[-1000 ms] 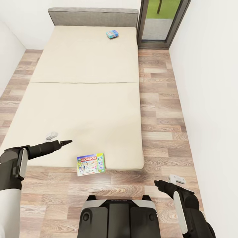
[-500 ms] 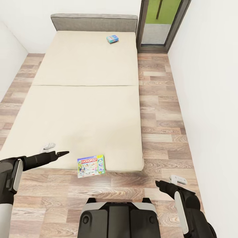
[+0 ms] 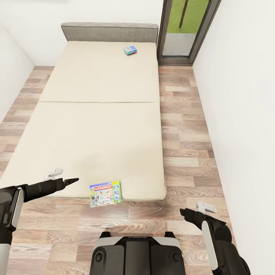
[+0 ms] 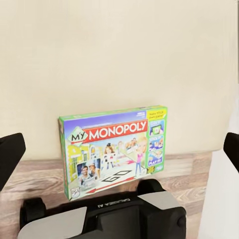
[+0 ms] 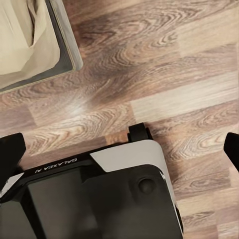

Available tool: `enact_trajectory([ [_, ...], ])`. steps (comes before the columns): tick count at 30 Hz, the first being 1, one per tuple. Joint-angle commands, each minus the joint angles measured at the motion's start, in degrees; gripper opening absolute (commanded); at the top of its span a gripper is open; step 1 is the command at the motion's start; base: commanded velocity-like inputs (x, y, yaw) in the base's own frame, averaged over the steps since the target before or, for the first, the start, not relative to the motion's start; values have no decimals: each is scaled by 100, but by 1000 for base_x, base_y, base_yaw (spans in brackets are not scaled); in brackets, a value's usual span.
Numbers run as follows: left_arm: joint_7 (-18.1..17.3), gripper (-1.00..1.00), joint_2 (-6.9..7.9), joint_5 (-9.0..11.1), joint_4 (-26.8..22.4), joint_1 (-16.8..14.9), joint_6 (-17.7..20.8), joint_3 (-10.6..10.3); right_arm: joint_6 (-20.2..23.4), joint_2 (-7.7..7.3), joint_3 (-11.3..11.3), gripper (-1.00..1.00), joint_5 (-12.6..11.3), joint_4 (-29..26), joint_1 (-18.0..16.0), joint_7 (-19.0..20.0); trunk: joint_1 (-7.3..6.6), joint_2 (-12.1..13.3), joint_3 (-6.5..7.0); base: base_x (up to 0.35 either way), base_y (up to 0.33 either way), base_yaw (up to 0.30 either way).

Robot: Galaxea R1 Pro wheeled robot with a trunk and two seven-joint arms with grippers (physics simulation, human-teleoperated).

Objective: Put all the toys in the child's room - the three board games (two on the bed and one on the table), the two jigsaw puzzles on the table, and the tennis ball on the table - inside the toy box on the table in the child's room.

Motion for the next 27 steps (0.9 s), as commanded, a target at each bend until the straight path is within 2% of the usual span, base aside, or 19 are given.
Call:
enact_trajectory([
  [1,-25,100,0,-4,-10,0,43,8,25,3,-6,100,-24,-7,-6,-27,4,-9,3,0,0,0],
  [27,-6,100,6,-11,-40,22,37,0,79,-3,-11,100,-13,-7,-17,-31,4,-9,245,0,0,0],
])
